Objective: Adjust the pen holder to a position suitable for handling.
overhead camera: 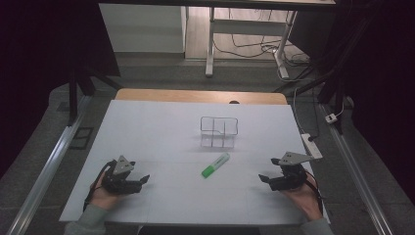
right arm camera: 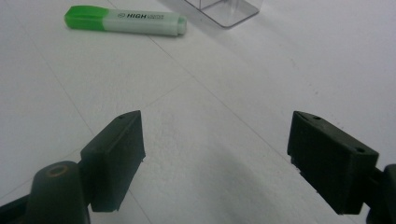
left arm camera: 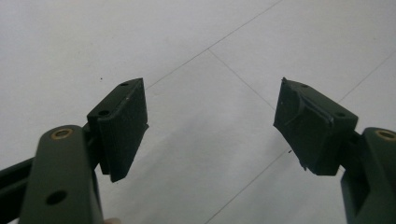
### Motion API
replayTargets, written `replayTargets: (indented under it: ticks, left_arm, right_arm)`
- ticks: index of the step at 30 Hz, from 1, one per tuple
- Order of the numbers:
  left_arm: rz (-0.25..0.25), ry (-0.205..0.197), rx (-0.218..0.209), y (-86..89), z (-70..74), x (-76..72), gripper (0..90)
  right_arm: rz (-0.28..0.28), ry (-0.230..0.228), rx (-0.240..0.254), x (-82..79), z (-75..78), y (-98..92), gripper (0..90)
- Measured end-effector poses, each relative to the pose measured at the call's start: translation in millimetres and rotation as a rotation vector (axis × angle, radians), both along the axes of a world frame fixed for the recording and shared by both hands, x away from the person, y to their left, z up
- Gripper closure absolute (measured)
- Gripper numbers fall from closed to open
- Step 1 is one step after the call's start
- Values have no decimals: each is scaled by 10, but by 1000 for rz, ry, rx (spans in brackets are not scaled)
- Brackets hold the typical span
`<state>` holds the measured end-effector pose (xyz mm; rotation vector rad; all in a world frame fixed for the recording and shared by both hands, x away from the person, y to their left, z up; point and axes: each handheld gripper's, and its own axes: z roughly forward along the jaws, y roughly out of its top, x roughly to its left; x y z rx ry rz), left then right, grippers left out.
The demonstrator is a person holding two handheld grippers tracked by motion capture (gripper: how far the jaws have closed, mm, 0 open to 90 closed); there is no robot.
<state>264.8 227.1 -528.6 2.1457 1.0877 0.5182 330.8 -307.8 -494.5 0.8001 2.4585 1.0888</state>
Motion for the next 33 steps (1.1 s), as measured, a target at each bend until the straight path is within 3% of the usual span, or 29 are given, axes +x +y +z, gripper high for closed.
replayTargets:
  ticks: [8, 33]
  left_arm:
    - [-10, -6, -14, -15, 23, -9, 255]
    - [-9, 0, -8, -7, 11, 5, 255]
  right_arm:
    - [-11, -4, 10, -4, -16, -22, 189]
    - [27, 0, -10, -10, -19, 57, 210]
